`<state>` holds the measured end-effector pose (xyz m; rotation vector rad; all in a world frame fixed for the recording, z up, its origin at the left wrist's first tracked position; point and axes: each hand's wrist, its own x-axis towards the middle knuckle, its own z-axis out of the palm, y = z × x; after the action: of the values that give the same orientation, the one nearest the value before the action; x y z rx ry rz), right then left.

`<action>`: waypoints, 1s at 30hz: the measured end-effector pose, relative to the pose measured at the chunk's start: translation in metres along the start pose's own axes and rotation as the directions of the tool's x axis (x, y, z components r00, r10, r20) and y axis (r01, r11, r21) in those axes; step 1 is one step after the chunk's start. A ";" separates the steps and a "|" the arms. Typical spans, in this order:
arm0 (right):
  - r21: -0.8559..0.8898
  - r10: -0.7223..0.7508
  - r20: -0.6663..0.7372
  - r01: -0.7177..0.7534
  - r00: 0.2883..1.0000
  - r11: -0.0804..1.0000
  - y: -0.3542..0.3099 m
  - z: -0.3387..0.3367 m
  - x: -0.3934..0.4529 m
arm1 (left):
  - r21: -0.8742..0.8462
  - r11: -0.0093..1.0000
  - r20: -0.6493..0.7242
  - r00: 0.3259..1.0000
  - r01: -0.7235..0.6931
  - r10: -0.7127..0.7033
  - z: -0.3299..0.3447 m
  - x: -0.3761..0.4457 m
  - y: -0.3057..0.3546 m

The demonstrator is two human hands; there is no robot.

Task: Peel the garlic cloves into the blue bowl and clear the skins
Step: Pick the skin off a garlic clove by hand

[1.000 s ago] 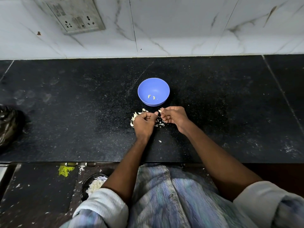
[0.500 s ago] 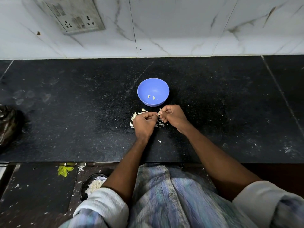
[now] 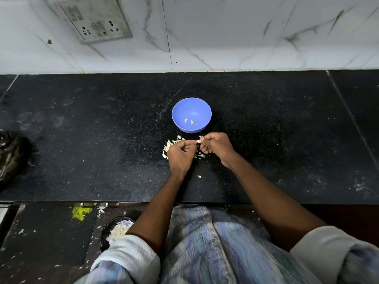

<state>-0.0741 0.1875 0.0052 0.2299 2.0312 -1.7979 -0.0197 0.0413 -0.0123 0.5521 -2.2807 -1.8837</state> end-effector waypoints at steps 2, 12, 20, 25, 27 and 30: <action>-0.035 -0.018 -0.003 0.018 1.000 0.999 -0.002 0.000 -0.001 | 0.024 0.999 0.007 0.999 -0.035 0.035 0.001 0.000 -0.002; -0.236 -0.102 0.020 0.104 0.995 0.966 -0.001 0.000 -0.002 | 0.161 0.976 0.012 0.989 -0.145 0.145 -0.002 -0.001 -0.001; -0.141 -0.050 0.019 0.052 0.999 0.989 -0.001 0.000 0.000 | 0.097 0.995 -0.057 0.998 -0.033 0.038 -0.002 0.002 0.000; -0.118 -0.027 0.013 0.028 1.000 0.993 -0.001 -0.003 0.000 | 0.101 0.993 -0.033 0.997 -0.062 0.065 -0.004 0.003 -0.001; -0.144 -0.035 0.015 0.037 0.999 0.989 -0.001 -0.002 0.000 | 0.088 0.993 0.008 0.997 -0.073 0.073 -0.003 0.001 0.001; -0.221 -0.071 0.015 0.073 0.997 0.972 -0.001 -0.001 0.000 | 0.154 0.979 0.033 0.991 -0.132 0.128 -0.002 0.001 0.000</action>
<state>-0.0752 0.1885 0.0062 0.0845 2.2396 -1.5915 -0.0197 0.0395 -0.0117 0.3896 -2.4295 -1.6709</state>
